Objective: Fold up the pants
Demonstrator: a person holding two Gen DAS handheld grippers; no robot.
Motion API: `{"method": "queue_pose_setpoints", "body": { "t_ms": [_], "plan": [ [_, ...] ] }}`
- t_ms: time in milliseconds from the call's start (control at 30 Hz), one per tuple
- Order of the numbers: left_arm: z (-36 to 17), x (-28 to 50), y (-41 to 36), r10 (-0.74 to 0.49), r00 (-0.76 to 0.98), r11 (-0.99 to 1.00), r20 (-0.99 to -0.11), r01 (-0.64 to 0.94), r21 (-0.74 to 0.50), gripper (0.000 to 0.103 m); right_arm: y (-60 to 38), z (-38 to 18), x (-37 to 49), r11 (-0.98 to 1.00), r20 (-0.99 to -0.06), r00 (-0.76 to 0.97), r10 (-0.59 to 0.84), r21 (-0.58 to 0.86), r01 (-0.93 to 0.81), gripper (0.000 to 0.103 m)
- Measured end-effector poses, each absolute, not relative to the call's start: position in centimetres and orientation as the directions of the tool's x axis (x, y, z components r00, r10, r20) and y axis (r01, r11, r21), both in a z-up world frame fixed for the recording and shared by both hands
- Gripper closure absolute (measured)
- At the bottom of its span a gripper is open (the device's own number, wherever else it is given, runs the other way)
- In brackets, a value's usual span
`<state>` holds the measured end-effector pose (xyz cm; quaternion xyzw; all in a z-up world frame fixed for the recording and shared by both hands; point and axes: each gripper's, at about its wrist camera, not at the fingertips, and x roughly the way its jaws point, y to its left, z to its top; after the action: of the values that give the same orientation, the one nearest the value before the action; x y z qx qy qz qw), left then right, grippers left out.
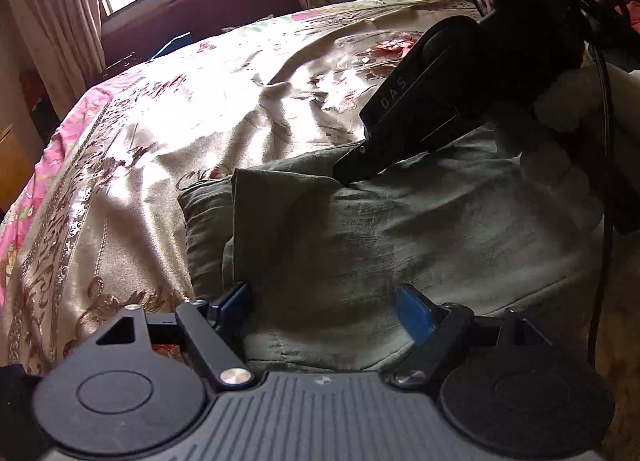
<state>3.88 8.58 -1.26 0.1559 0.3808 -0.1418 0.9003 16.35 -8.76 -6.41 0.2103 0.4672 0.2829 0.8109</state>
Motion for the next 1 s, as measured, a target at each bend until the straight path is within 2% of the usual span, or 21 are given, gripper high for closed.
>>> {"method": "queue_pose_setpoints", "body": {
  "t_ms": [200, 267, 467, 567, 733, 900, 1000],
  "plan": [
    [0.1, 2.4, 7.4, -0.077, 0.689, 0.908, -0.721, 0.347, 0.235, 0.011, -16.2, -2.6, 11.4, 0.796, -0.604, 0.542, 0.585, 0.555, -0.242, 0.083],
    [0.9, 1.4, 6.3, -0.115, 0.695, 0.903, -0.710, 0.371, 0.216, 0.011, -20.1, -1.7, 9.1, 0.817, -0.600, 0.594, 0.536, 0.546, -0.185, 0.077],
    [2.3, -0.7, -0.5, -0.292, 0.670, 0.846, -0.683, 0.514, 0.143, 0.011, -30.7, -1.8, 4.9, 0.856, -0.655, 0.660, 0.367, 0.515, 0.036, 0.076],
    [2.4, -2.7, -5.6, -0.389, 0.625, 0.758, -0.677, 0.635, 0.149, 0.011, -32.6, -2.8, 5.1, 0.808, -0.636, 0.648, 0.418, 0.586, 0.053, 0.074],
    [0.6, -6.3, -12.7, -0.411, 0.599, 0.596, -0.687, 0.747, 0.294, 0.011, -33.4, -4.8, 6.5, 0.771, -0.624, 0.616, 0.481, 0.636, 0.041, 0.072],
    [-1.1, -6.9, -16.1, -0.421, 0.571, 0.540, -0.705, 0.782, 0.311, 0.011, -33.7, -5.9, 7.1, 0.712, -0.571, 0.619, 0.540, 0.702, 0.027, 0.071],
    [-2.3, -6.4, -17.5, -0.384, 0.615, 0.545, -0.689, 0.753, 0.368, 0.011, -33.9, -6.4, 7.5, 0.681, -0.549, 0.617, 0.564, 0.732, 0.027, 0.071]
  ]
}}
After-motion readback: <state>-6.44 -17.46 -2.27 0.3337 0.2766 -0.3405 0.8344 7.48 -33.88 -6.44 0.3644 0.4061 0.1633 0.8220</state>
